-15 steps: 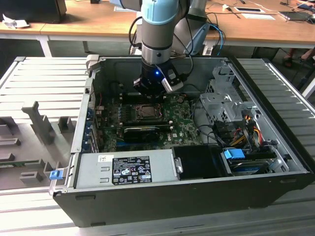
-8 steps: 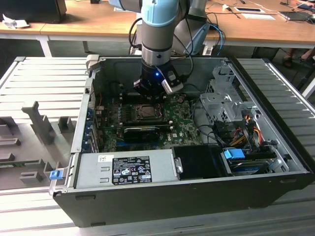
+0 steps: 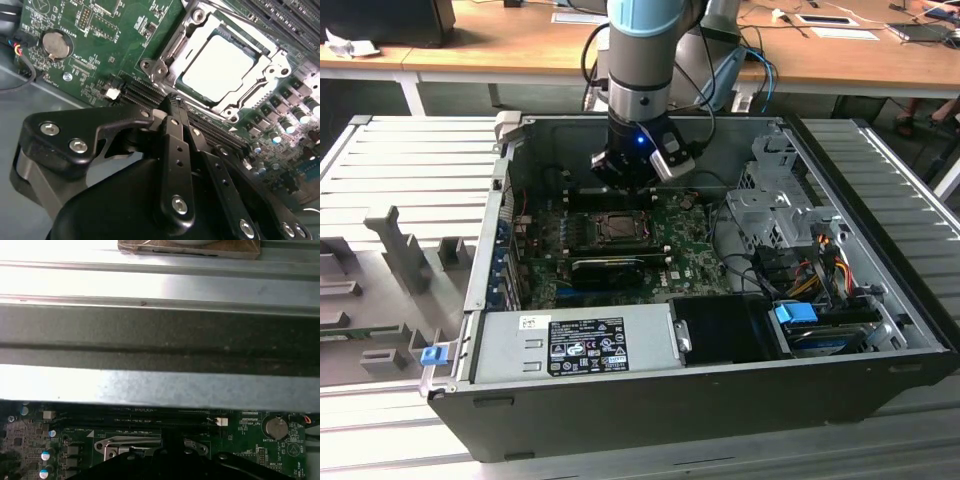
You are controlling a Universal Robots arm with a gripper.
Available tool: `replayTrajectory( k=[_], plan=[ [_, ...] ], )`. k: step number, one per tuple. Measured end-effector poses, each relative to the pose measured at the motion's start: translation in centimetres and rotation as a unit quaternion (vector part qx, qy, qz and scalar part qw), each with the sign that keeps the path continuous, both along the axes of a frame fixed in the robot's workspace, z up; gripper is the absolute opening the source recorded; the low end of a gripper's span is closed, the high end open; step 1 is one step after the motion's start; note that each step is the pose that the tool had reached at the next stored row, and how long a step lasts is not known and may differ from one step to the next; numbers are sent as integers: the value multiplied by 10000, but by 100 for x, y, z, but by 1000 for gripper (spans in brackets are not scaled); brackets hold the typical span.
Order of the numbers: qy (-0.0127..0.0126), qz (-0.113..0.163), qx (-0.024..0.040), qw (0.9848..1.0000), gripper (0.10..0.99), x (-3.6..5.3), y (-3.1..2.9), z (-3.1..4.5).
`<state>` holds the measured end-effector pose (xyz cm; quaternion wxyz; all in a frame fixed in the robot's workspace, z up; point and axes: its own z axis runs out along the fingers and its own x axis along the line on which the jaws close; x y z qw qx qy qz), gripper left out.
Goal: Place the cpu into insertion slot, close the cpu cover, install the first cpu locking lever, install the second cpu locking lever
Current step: 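Install the first cpu locking lever, then install the second cpu locking lever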
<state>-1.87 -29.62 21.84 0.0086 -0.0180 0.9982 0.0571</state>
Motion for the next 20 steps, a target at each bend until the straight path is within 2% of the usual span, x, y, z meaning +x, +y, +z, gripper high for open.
replayTrajectory(
  k=[7, 14, 15, 18, 20],
  plan=[
    [0, 0, -1, 10000, 106, 0, -22, 0],
    [-1, -1, 0, 10000, 106, 0, -79, -1],
    [0, 0, -2, 10000, 106, 0, -82, 22],
    [0, 0, -1, 10000, 106, 0, -81, 196],
    [0, 0, -1, 10000, 106, 0, -81, 352]
  ],
)
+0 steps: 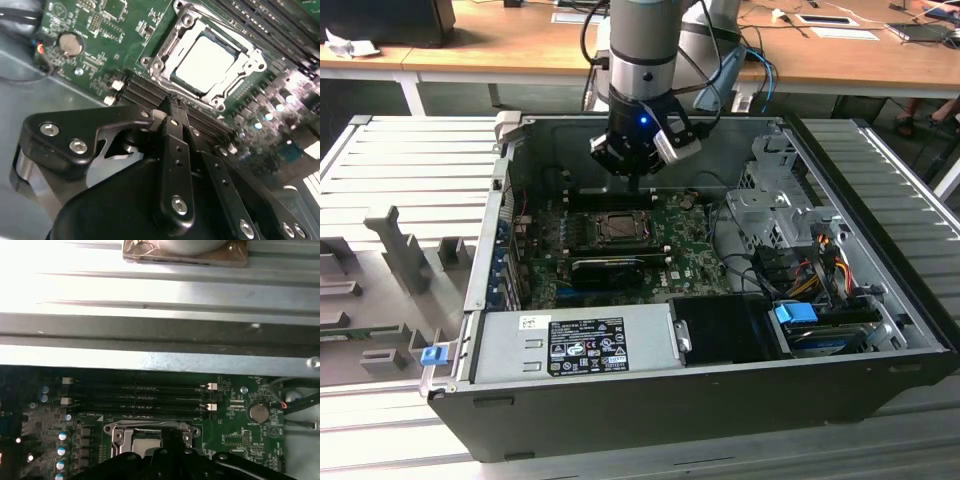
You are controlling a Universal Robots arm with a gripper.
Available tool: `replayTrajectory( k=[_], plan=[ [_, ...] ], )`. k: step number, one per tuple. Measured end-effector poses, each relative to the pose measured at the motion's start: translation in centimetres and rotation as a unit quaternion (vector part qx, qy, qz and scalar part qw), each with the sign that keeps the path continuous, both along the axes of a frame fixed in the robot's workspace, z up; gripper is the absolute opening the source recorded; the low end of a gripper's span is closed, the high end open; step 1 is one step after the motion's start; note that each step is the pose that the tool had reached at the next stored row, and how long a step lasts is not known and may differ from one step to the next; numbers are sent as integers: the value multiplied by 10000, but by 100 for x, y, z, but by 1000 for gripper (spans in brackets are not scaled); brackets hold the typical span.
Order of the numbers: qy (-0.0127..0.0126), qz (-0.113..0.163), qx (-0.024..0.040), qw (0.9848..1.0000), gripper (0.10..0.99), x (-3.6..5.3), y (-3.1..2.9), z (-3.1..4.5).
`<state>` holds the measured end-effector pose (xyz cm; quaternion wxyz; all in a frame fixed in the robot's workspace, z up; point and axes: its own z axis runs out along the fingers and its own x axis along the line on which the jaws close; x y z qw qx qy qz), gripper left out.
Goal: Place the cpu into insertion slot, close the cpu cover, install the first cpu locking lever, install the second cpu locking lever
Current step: 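Install the second cpu locking lever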
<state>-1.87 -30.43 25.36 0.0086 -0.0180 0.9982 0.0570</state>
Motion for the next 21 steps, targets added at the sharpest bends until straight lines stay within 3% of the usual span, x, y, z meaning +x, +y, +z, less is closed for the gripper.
replayTrajectory(
  k=[3, 6, 10, 12, 15, 16, 18, 21],
  plan=[
    [0, -1, 0, 10000, 106, 0, -2, 83],
    [0, -1, -1, 10000, 106, -1, -48, 82],
    [0, 0, 0, 10000, 106, 0, -253, 72],
    [1, 0, -1, 10000, 106, 0, -308, 62],
    [15, 0, 0, 10000, 106, -1, -394, -22],
    [17, 1, 0, 10000, 106, -1, -442, -41],
    [19, 4, 0, 10000, 106, -4, -595, -70],
    [20, 55, -1, 10000, 106, -45, -657, -115]
  ],
)
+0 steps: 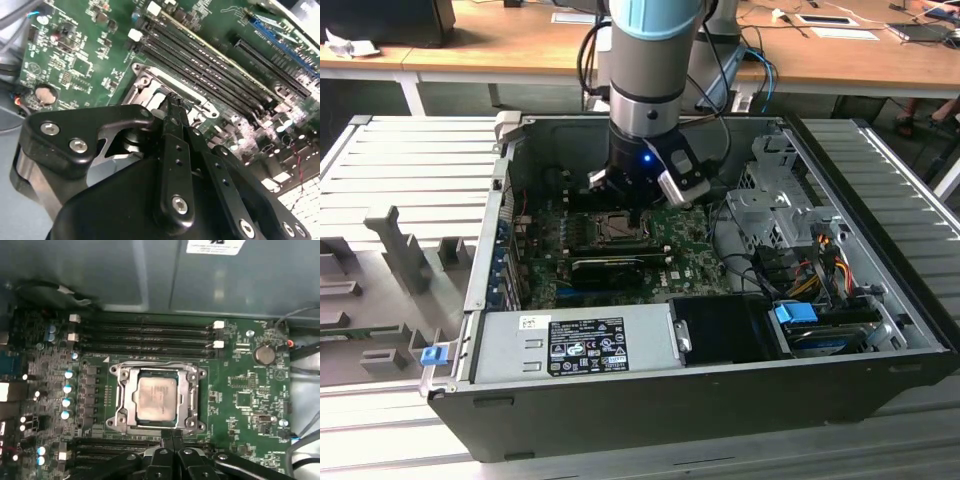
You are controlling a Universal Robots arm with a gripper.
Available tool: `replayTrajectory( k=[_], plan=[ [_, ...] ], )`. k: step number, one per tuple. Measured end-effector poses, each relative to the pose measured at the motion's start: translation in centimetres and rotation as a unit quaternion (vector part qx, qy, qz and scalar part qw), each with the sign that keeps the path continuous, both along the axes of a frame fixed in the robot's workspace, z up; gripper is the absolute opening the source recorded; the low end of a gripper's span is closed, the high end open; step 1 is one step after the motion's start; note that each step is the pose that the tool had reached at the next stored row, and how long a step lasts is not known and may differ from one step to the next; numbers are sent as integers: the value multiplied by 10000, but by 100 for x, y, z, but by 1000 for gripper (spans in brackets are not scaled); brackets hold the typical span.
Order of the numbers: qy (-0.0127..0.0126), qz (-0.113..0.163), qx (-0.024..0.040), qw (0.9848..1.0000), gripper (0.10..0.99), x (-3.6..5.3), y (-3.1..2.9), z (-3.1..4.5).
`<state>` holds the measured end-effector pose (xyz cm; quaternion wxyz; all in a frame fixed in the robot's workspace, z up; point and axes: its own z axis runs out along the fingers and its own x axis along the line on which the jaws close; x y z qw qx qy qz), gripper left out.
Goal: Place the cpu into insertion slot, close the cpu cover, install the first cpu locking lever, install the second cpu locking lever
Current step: 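Install the second cpu locking lever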
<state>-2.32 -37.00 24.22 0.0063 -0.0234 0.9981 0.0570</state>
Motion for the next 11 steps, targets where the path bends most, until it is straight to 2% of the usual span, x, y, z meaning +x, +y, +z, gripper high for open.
replayTrajectory(
  k=[3, 5, 7, 9, 11],
  plan=[
    [0, 26, 1, 10000, 106, -27, -80, -22],
    [0, 46, 7, 10000, 106, -73, -90, -38],
    [1, 83, 8, 10000, 106, -219, -97, -67],
    [0, 101, 13, 9999, 106, -292, -97, -85],
    [0, 217, 40, 9998, 106, -323, -97, -155]
  ],
)
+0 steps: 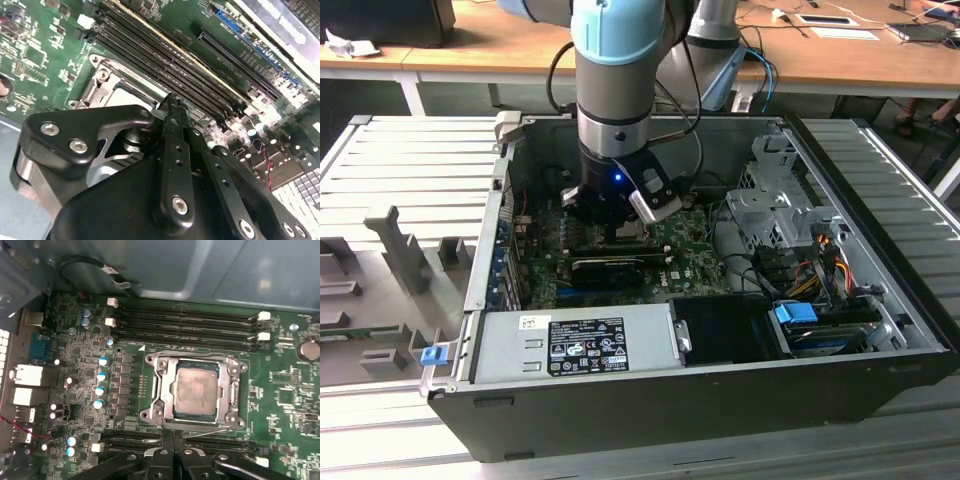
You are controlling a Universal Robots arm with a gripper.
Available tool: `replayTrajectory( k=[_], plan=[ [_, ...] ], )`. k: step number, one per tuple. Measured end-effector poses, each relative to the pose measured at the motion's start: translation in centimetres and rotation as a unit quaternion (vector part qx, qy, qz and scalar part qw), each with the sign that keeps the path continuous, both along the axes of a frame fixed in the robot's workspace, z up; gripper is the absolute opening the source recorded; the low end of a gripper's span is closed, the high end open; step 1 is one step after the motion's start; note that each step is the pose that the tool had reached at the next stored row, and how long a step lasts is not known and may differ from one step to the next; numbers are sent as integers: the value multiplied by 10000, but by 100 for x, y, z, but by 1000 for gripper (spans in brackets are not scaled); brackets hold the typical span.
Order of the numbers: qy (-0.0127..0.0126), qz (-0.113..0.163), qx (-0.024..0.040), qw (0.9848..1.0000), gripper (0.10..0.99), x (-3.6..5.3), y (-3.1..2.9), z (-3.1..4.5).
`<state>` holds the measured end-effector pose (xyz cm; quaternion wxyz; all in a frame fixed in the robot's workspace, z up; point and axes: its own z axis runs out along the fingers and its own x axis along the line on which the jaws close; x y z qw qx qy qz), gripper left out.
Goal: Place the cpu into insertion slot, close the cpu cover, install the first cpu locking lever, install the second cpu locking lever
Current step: 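Install the second cpu locking lever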
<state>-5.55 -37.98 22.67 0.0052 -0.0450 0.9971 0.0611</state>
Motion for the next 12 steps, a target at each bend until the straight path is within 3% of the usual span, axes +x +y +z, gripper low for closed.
replayTrajectory(
  k=[3, 5, 8, 11, 12],
  plan=[
    [1, 39, 27, 10000, 106, -45, -1, -116],
    [0, 41, 93, 9999, 106, -47, -15, -124],
    [-1, 41, 245, 9997, 106, -59, -50, -126],
    [-2, 41, 298, 9995, 106, -82, -90, -127],
    [-6, 40, 346, 9994, 106, -104, -105, -127]
  ],
)
